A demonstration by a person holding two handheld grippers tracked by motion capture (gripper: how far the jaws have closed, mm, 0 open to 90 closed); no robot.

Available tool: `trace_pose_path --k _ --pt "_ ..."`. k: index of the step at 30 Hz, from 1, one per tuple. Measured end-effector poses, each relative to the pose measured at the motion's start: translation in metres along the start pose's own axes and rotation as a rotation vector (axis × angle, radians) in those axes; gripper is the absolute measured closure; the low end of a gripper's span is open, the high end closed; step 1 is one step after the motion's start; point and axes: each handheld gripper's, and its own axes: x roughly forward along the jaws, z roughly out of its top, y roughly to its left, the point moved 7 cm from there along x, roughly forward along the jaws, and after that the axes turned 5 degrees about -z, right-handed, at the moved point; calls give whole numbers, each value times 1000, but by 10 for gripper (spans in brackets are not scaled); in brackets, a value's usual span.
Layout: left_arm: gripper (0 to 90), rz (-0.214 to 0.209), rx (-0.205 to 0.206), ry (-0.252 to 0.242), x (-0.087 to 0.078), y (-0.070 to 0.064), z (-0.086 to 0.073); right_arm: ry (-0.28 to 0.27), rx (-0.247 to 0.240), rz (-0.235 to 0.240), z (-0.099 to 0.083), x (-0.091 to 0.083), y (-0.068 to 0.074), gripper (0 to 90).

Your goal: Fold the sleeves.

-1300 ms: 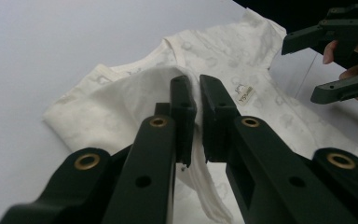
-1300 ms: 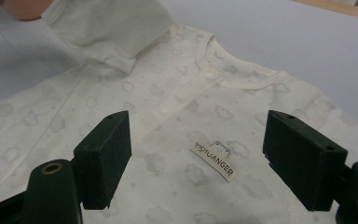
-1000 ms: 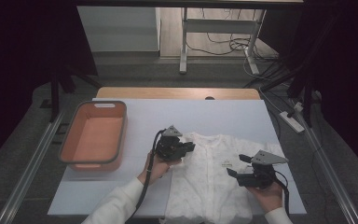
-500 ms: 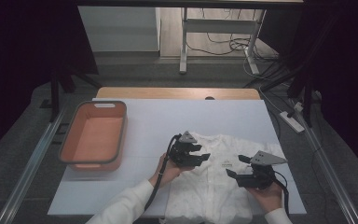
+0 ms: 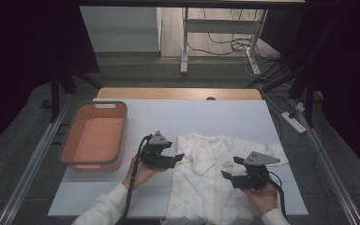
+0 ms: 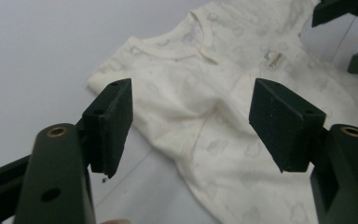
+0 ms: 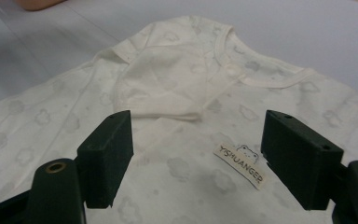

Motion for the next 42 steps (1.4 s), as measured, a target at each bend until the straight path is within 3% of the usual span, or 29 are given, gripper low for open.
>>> trace_pose_path --k 5,12,16,21,23,26,30,33,36,42 --pt "287 28 34 23 -15 -6 -20 50 1 -4 1 15 8 263" --pt "274 58 -7 10 -35 -10 -44 116 26 -44 4 38 5 353" --pt "271 71 -6 4 -41 -10 -48 145 49 -60 5 49 2 401" --pt "265 85 -5 22 -36 -4 -50 172 80 -59 5 63 -2 469" --pt "266 88 -9 23 -36 -2 -50 192 63 -51 4 66 1 544" --pt "270 95 -20 22 -35 0 -51 206 31 -36 3 68 4 624" --pt "271 97 -19 24 -34 -1 -51 218 49 9 2 67 4 759" --pt "271 97 -16 26 -33 -2 -51 219 37 15 3 66 5 856" --pt "270 99 -15 28 -33 -2 -52 215 2 3 4 65 5 871" --pt "271 102 -23 28 -35 1 -55 155 22 -13 17 53 -7 874"
